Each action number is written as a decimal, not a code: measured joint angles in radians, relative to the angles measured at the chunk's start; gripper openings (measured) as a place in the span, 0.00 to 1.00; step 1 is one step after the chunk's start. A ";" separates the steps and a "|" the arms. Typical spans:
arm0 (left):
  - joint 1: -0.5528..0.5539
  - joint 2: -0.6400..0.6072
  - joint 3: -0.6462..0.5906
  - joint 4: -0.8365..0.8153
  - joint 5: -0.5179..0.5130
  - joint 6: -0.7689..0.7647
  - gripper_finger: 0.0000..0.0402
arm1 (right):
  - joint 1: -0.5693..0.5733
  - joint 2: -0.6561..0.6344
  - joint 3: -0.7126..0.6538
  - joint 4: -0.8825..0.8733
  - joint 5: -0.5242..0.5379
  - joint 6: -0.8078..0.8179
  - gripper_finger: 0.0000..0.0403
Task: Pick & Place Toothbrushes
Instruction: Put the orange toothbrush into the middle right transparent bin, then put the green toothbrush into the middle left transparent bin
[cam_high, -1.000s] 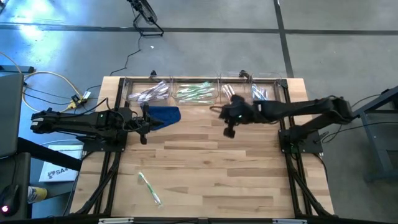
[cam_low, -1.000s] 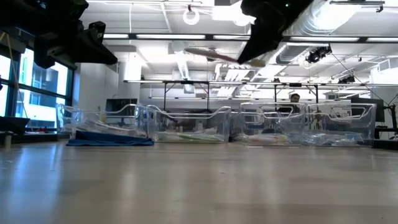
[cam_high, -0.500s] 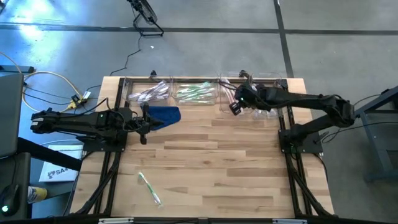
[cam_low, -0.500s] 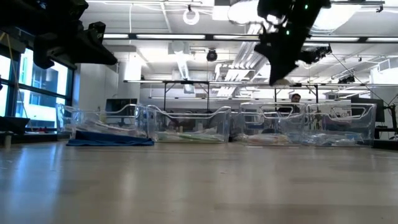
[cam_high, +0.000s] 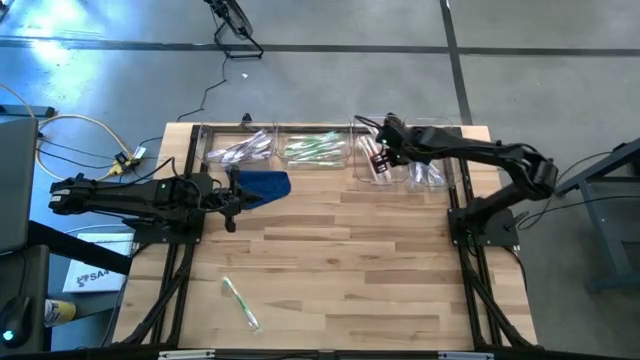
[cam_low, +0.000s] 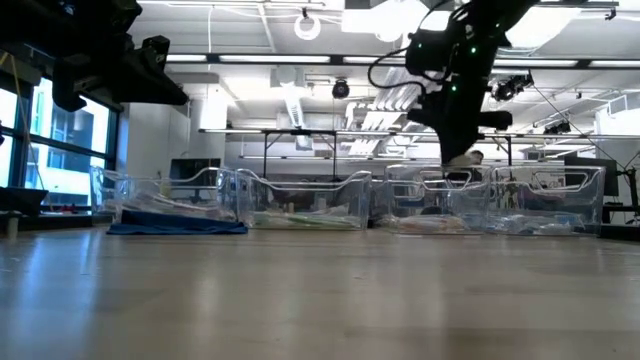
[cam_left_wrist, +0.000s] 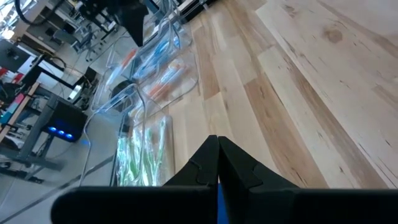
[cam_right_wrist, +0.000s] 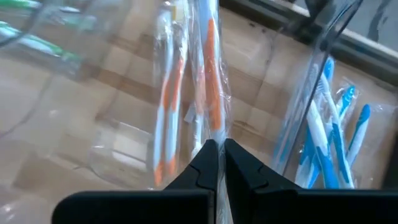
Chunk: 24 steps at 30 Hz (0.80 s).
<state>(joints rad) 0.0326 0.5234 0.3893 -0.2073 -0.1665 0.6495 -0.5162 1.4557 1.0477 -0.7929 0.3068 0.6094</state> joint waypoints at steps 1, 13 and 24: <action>0.000 0.000 0.000 0.000 0.000 0.000 0.00 | -0.006 0.012 0.000 0.003 -0.002 0.000 0.01; 0.000 0.000 0.000 -0.002 0.000 0.000 0.00 | -0.026 0.122 0.000 0.012 0.076 -0.037 0.08; 0.000 0.000 0.000 -0.005 0.000 0.000 0.00 | 0.012 0.111 0.000 0.020 0.148 -0.114 0.34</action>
<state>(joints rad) 0.0326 0.5234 0.3893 -0.2127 -0.1665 0.6495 -0.5037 1.5669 1.0481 -0.7727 0.4545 0.4951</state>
